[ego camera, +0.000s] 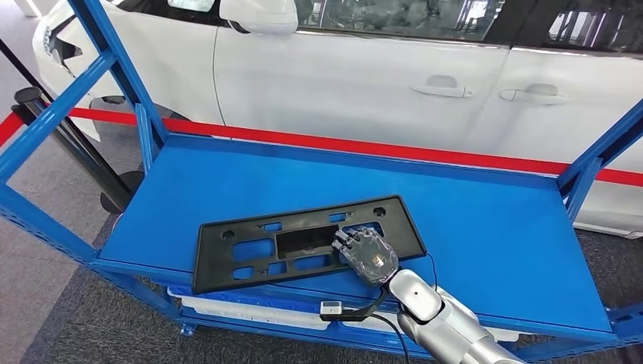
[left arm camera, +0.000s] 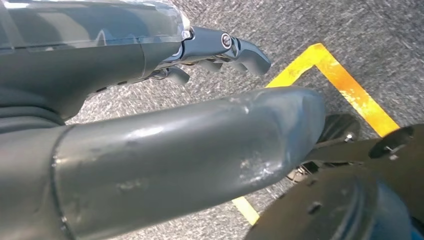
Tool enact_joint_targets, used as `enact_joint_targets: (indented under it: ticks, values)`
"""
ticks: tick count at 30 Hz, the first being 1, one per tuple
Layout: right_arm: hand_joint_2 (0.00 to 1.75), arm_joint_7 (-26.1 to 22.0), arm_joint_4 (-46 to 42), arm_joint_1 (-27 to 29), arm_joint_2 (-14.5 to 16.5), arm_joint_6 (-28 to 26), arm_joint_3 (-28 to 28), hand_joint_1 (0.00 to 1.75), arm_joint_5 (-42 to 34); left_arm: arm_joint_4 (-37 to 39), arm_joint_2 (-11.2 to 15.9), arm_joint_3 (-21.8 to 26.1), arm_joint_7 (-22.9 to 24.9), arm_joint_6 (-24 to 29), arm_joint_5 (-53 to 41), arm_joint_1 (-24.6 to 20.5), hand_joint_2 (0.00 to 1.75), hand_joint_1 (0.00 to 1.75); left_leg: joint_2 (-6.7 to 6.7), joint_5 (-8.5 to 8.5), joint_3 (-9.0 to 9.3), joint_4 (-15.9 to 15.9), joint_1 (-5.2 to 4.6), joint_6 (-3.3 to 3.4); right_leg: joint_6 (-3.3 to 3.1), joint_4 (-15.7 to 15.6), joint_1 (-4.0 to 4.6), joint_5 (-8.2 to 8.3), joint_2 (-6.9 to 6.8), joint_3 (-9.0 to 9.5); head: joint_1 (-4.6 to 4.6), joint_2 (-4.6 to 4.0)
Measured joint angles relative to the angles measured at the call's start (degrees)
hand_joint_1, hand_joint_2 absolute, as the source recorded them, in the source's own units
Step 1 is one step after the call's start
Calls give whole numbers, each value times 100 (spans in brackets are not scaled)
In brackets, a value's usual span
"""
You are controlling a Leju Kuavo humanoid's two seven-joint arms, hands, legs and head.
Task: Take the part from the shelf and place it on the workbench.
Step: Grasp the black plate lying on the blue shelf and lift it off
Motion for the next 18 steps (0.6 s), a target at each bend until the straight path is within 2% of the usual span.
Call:
enact_joint_targets:
  ticks: [1, 2, 3, 4, 5, 6, 7, 8, 11, 12, 14, 16, 17, 18]
  values:
    - [175, 4, 2, 6, 0, 1, -1, 171, 0, 0, 0, 0, 0, 0, 0, 4, 0, 0, 4, 2, -8, 1, -6, 3, 3, 334, -2, -117, 5, -153, 0, 0]
    - [175, 8, 4, 10, 0, 1, -1, 171, 0, 0, 0, 0, 0, 0, 0, 7, 0, 0, 6, 1, -9, 2, -12, 3, 2, 503, -2, -128, 7, -231, 0, 0]
    - [175, 10, 5, 12, 0, 2, -2, 171, 0, 0, -1, 0, 0, 0, 0, 8, 0, 0, 8, -1, -1, 3, -16, 2, -10, 458, -1, -25, 6, -208, 0, 0]
    - [175, 11, 6, 11, 1, 2, -3, 171, 0, 0, -2, 0, 0, 0, 0, 6, 0, 0, 7, -5, 13, 4, -19, -1, -30, 197, 0, 166, 5, -80, 0, 0]
    - [175, 11, 6, 9, 2, 2, -3, 171, 0, 0, -3, 0, 0, 0, 0, 3, 0, 0, 5, -12, 28, 5, -20, -9, -61, -206, 5, 387, -11, 113, 0, 0]
    - [175, 10, 5, 4, 6, 2, -3, 171, 0, 0, -5, 0, 0, 0, 0, 1, 0, 0, 5, -23, 34, 10, -33, -25, -91, -598, 21, 540, -35, 301, 1, 0]
    - [175, 8, 5, -3, 14, 2, -2, 171, 1, 0, -6, 0, 0, 0, 0, 0, 0, 0, 5, -29, 27, 14, -44, -50, -112, -896, 35, 625, -56, 435, -1, 0]
    - [175, 2, 4, -8, 25, 2, 0, 171, 2, 0, -7, 0, 0, 0, 0, -1, 0, 0, 7, -33, 14, 17, -53, -81, -125, -1070, 50, 646, -72, 504, -1, 0]
    - [175, -22, 2, -11, 49, 2, 14, 171, 9, 0, -9, 0, 0, 1, -3, -2, 0, 0, 11, -45, -3, 30, -46, -184, -160, -1161, 53, 639, -66, 520, 0, 0]
    - [175, -26, 1, -12, 51, 2, 22, 171, 11, 0, -10, 0, -1, 1, -4, -5, 0, 0, 13, -113, -33, 116, -39, -220, -187, -1183, 41, 651, -77, 529, -2, 0]
    - [175, -26, -1, -13, 55, 2, 34, 171, 11, 0, -9, 0, -1, 1, -3, -9, 0, 0, 16, -445, -256, 632, -24, -287, -237, -1215, 23, 673, -113, 533, -2, 0]
    - [175, -26, -1, -9, 55, 2, 39, 171, 11, 0, -9, 0, 0, 1, -2, 2, 0, 0, 21, -818, -611, 1392, -20, -339, -256, -1213, 28, 674, -128, 518, -2, 0]
    - [175, -26, 0, -7, 55, 2, 40, 171, 11, 0, -9, 0, 0, 1, -2, 12, 0, 0, 23, -882, -723, 1629, -17, -356, -257, -1209, 30, 675, -129, 515, -2, 0]
    - [175, -26, 0, -5, 55, 2, 40, 171, 11, 0, -9, 0, 0, 0, -2, 21, 0, 0, 25, -832, -740, 1662, -13, -366, -256, -1205, 29, 674, -127, 516, -2, 0]
